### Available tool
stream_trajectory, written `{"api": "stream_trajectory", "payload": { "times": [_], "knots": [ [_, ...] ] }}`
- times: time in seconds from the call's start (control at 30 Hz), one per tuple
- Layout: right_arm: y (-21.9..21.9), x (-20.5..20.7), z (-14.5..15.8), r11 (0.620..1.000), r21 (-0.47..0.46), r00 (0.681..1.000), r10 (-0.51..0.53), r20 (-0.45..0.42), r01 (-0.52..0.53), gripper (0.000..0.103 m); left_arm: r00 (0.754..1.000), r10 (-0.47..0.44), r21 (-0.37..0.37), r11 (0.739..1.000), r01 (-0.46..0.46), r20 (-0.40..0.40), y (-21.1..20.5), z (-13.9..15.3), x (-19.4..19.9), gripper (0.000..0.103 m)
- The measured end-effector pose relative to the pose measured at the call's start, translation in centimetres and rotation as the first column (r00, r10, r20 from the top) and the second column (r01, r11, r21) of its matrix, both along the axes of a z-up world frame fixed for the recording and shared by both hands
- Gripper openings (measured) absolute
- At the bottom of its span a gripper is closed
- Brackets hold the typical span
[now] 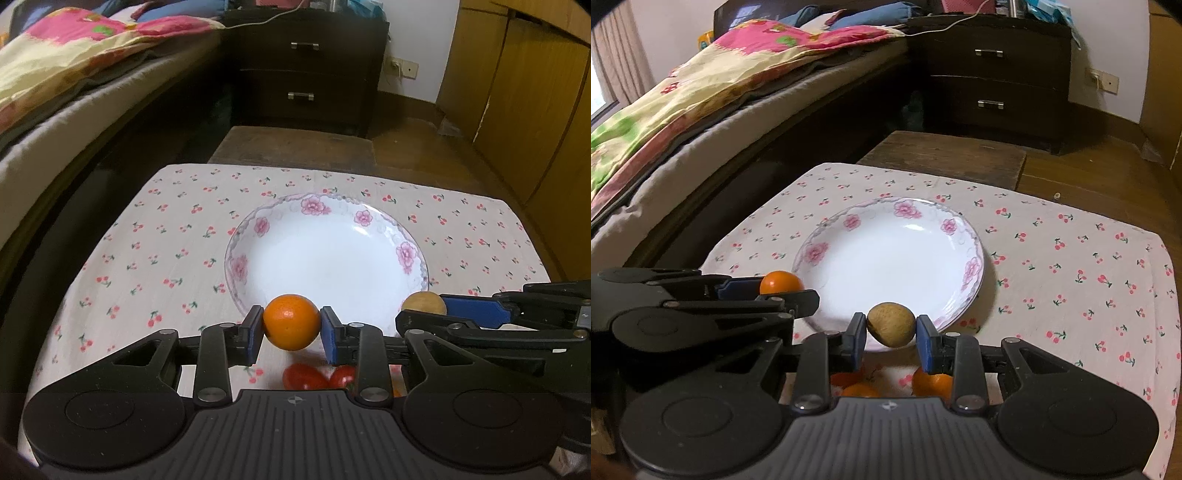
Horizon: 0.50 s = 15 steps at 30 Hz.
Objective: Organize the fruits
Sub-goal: 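Carry both fruits over the white plate and open both tools to drop them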
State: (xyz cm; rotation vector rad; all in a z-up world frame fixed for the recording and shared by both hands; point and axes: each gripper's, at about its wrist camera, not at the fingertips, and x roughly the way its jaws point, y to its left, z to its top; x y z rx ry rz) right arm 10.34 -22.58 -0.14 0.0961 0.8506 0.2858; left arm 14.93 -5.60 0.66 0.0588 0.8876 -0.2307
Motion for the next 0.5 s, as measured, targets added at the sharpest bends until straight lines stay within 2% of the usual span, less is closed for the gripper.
{"api": "stream_trajectory", "payload": {
  "times": [0.5],
  "knots": [
    [-0.3,3.7,-2.5,1.0,-0.002,0.999,-0.012,-0.036,0.012,0.031,0.998,0.025,0.014,1.0,-0.024,-0.053,-0.3,-2.3,3.2,0.04]
  ]
}}
